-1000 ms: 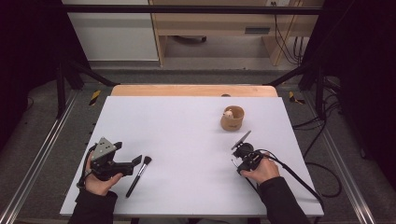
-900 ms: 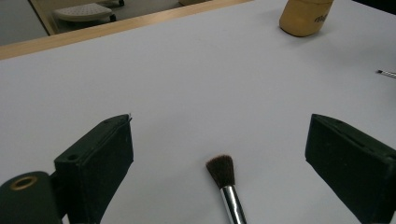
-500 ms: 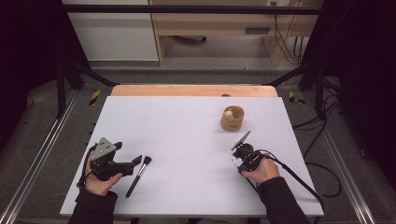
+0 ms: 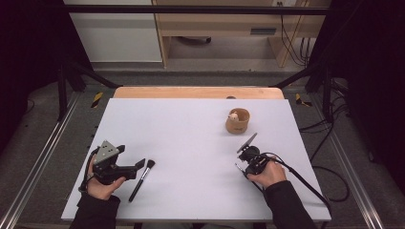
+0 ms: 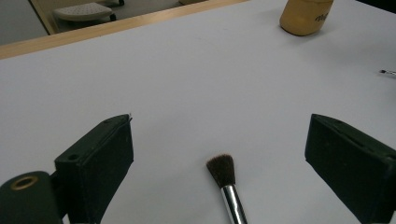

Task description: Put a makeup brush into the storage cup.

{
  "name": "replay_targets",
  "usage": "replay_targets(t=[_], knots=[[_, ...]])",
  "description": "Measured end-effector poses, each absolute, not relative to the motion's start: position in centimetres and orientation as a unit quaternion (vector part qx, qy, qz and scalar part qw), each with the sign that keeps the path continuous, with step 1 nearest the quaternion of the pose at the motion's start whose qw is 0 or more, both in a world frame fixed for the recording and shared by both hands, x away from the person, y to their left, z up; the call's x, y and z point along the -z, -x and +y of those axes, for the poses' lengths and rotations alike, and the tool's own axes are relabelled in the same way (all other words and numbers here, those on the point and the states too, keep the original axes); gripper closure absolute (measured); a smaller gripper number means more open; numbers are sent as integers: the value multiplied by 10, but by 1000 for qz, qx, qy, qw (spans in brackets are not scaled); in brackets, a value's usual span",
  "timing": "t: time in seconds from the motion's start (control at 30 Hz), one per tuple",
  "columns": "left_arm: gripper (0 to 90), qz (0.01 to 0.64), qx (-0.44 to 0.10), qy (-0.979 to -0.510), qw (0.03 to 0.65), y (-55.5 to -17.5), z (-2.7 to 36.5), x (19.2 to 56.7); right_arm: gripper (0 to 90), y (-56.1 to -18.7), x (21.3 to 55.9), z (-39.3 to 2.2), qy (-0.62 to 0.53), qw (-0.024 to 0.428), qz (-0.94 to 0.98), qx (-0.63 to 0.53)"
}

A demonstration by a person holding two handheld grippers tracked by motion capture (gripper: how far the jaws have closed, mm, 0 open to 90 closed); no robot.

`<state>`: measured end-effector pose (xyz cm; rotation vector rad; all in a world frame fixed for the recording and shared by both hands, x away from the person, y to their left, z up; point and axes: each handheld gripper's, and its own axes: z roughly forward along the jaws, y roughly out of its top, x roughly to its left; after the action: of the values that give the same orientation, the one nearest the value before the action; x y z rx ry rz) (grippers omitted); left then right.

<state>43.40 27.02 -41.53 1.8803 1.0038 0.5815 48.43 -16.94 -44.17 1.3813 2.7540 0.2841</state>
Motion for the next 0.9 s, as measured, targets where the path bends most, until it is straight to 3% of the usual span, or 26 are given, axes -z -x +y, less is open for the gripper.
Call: replay_targets(t=[0.9], knots=[[72, 406, -235, -760, 449, -434, 270, 415, 858, -476, 392, -193, -469, 101, 838, -261]])
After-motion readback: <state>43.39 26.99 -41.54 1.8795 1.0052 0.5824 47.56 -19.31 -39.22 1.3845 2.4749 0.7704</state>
